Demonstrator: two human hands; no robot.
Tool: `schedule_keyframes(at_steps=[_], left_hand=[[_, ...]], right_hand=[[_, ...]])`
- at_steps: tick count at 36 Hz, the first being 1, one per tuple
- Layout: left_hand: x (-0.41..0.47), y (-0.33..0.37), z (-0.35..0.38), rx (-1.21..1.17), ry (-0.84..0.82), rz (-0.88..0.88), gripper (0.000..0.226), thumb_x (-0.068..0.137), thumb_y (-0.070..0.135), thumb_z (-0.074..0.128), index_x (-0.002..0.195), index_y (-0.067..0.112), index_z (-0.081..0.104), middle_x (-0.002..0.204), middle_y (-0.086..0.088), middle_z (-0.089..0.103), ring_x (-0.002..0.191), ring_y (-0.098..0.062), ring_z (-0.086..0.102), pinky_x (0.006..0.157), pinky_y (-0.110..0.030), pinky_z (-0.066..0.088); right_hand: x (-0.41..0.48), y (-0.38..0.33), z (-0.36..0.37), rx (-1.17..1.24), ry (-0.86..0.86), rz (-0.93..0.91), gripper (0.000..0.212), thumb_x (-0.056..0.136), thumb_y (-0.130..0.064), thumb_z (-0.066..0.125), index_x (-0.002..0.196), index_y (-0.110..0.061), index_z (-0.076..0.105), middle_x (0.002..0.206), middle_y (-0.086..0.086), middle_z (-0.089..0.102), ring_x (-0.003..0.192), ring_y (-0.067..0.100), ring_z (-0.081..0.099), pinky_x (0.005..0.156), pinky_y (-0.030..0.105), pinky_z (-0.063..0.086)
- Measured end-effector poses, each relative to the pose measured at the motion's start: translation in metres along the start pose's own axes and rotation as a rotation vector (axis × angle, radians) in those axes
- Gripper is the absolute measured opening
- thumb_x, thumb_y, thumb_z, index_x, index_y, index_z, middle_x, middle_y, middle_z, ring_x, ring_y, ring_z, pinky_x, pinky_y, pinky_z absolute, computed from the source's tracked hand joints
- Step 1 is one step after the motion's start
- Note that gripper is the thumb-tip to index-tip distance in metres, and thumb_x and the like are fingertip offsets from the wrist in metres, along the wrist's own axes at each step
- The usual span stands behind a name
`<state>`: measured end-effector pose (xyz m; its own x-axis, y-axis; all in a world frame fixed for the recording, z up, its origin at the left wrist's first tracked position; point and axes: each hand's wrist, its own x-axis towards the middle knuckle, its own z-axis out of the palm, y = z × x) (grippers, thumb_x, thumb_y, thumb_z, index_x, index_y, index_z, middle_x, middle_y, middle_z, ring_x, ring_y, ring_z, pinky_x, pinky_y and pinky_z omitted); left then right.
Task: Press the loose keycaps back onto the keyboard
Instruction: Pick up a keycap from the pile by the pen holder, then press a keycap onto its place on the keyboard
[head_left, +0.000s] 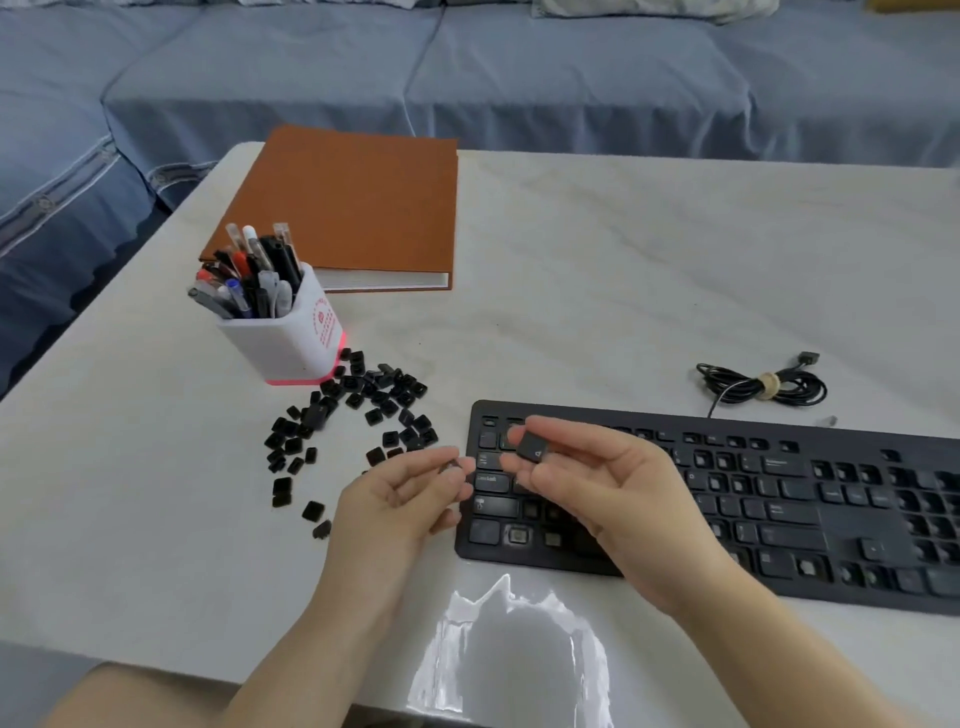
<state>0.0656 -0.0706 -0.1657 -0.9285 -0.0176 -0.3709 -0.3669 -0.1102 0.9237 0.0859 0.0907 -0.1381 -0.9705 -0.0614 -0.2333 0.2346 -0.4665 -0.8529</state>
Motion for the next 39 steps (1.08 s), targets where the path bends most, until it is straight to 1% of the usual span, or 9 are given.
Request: schedule_keyframes(at_steps=[4, 12, 15, 19, 26, 29, 32, 35, 39], left_hand=[[-0.006, 0.005, 0.011, 0.012, -0.058, 0.032, 0.026, 0.078, -0.008, 0.066, 0.093, 0.013, 0.07, 0.082, -0.005, 0.074, 0.072, -0.008, 0.068, 0.063, -0.016, 0.053], [-0.014, 0.004, 0.02, 0.058, -0.112, 0.092, 0.029, 0.072, -0.007, 0.068, 0.093, 0.014, 0.07, 0.087, -0.002, 0.075, 0.08, -0.009, 0.07, 0.066, -0.014, 0.052], [-0.014, 0.002, 0.022, 0.099, -0.108, 0.082, 0.03, 0.072, -0.005, 0.07, 0.093, 0.016, 0.07, 0.089, 0.003, 0.075, 0.088, -0.014, 0.069, 0.08, -0.022, 0.055], [-0.015, -0.001, 0.026, 0.152, -0.092, 0.077, 0.03, 0.073, -0.003, 0.072, 0.096, 0.016, 0.07, 0.093, 0.005, 0.075, 0.097, -0.02, 0.067, 0.094, -0.036, 0.05], [-0.015, -0.009, 0.028, 0.202, -0.099, 0.078, 0.027, 0.076, -0.003, 0.07, 0.094, 0.016, 0.069, 0.091, 0.006, 0.074, 0.093, -0.017, 0.068, 0.09, -0.029, 0.05], [-0.014, -0.015, 0.031, 0.238, -0.104, 0.082, 0.026, 0.076, -0.003, 0.071, 0.093, 0.016, 0.069, 0.089, 0.007, 0.074, 0.087, -0.013, 0.069, 0.085, -0.023, 0.052], [-0.011, -0.023, 0.034, 0.276, -0.123, 0.076, 0.027, 0.076, -0.004, 0.071, 0.093, 0.018, 0.069, 0.087, 0.008, 0.074, 0.081, -0.008, 0.069, 0.077, -0.014, 0.051], [-0.006, -0.032, 0.038, 0.338, -0.124, 0.087, 0.028, 0.075, -0.003, 0.073, 0.092, 0.02, 0.069, 0.087, 0.004, 0.074, 0.08, -0.009, 0.069, 0.075, -0.012, 0.05], [-0.002, -0.04, 0.045, 0.388, -0.12, 0.09, 0.027, 0.075, 0.0, 0.074, 0.091, 0.021, 0.068, 0.089, -0.001, 0.073, 0.079, -0.008, 0.069, 0.081, -0.017, 0.051]], right_hand=[[-0.006, -0.005, -0.005, 0.022, -0.015, -0.047, 0.026, 0.058, 0.002, 0.065, 0.076, -0.013, 0.076, 0.081, 0.012, 0.072, 0.081, 0.02, 0.071, 0.068, 0.017, 0.053], [-0.01, -0.004, -0.015, -0.086, 0.005, -0.069, 0.028, 0.06, 0.008, 0.067, 0.075, -0.015, 0.075, 0.08, 0.01, 0.073, 0.076, 0.018, 0.071, 0.068, 0.019, 0.054], [-0.011, -0.001, -0.022, -0.135, 0.047, -0.067, 0.032, 0.065, 0.022, 0.063, 0.075, -0.008, 0.066, 0.075, 0.008, 0.072, 0.072, 0.016, 0.07, 0.065, 0.018, 0.053], [-0.012, 0.003, -0.036, -0.247, 0.138, -0.065, 0.036, 0.065, 0.022, 0.067, 0.079, -0.011, 0.065, 0.071, -0.002, 0.069, 0.063, 0.008, 0.062, 0.062, 0.015, 0.051], [-0.014, 0.011, -0.071, -0.614, 0.289, 0.029, 0.02, 0.073, 0.002, 0.073, 0.078, -0.017, 0.072, 0.055, -0.02, 0.061, 0.055, -0.007, 0.053, 0.059, 0.004, 0.041], [-0.02, 0.013, -0.089, -0.668, 0.349, 0.054, 0.018, 0.075, -0.002, 0.072, 0.08, -0.019, 0.071, 0.062, -0.015, 0.062, 0.056, -0.007, 0.056, 0.062, 0.003, 0.041], [-0.028, 0.009, -0.105, -0.619, 0.372, 0.081, 0.02, 0.083, -0.001, 0.063, 0.085, -0.019, 0.07, 0.081, -0.004, 0.073, 0.075, 0.004, 0.068, 0.071, 0.006, 0.047], [-0.033, 0.003, -0.12, -0.633, 0.39, 0.081, 0.02, 0.085, 0.002, 0.06, 0.09, -0.015, 0.07, 0.079, -0.004, 0.074, 0.077, 0.001, 0.068, 0.069, 0.004, 0.045], [-0.036, -0.006, -0.136, -0.716, 0.431, 0.057, 0.02, 0.076, -0.006, 0.073, 0.087, -0.023, 0.071, 0.073, -0.001, 0.073, 0.068, -0.002, 0.063, 0.066, 0.003, 0.046]])
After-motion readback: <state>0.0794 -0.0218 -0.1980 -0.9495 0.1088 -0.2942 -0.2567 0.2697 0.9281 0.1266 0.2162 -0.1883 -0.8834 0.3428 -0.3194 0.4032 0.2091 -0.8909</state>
